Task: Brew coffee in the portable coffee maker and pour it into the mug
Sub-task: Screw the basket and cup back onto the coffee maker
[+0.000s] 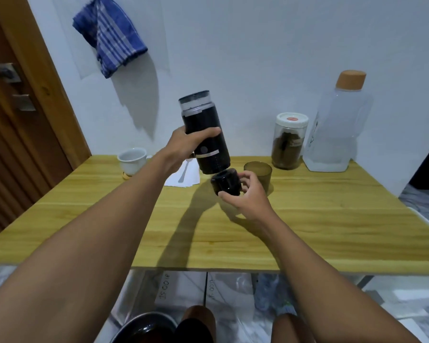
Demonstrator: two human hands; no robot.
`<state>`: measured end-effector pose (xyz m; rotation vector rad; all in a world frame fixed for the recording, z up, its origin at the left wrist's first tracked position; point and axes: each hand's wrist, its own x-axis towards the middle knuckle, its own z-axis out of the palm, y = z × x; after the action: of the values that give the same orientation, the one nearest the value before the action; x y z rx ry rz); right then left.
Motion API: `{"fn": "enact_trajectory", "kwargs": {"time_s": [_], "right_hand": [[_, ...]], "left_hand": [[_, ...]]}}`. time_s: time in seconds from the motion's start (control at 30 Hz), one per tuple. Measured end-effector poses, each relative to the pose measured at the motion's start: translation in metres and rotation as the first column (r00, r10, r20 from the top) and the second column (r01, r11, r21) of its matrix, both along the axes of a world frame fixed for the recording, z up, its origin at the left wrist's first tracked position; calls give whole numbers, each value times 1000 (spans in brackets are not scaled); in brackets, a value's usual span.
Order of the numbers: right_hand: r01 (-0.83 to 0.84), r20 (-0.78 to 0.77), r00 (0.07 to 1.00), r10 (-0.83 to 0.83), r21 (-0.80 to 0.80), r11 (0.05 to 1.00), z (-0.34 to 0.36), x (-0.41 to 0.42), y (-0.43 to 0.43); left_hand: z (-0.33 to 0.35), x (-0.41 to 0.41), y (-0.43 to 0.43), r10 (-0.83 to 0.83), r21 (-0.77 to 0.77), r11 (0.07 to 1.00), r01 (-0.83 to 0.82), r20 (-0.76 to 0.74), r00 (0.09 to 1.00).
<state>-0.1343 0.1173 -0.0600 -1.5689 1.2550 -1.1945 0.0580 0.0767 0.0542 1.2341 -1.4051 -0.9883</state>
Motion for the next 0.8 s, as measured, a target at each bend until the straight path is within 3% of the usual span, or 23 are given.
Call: {"fn": "enact_trajectory", "kwargs": {"time_s": [0.3, 0.5, 0.63, 0.8], "right_hand": [[-88, 231, 967, 105, -83, 993, 31, 14, -3], [-206, 464, 867, 183, -3, 979, 47, 14, 2], [-313, 647, 736, 201, 61, 948, 51, 18, 7], [-473, 714, 651, 257, 118, 873, 56, 20, 8]], "left_hand": [[26, 16, 11, -133, 11, 991, 133, 27, 991], [33, 17, 16, -153, -2, 988, 154, -66, 986], [35, 15, 15, -201, 1, 979, 203, -142, 969], [39, 14, 12, -205, -5, 978, 207, -149, 967]]}}
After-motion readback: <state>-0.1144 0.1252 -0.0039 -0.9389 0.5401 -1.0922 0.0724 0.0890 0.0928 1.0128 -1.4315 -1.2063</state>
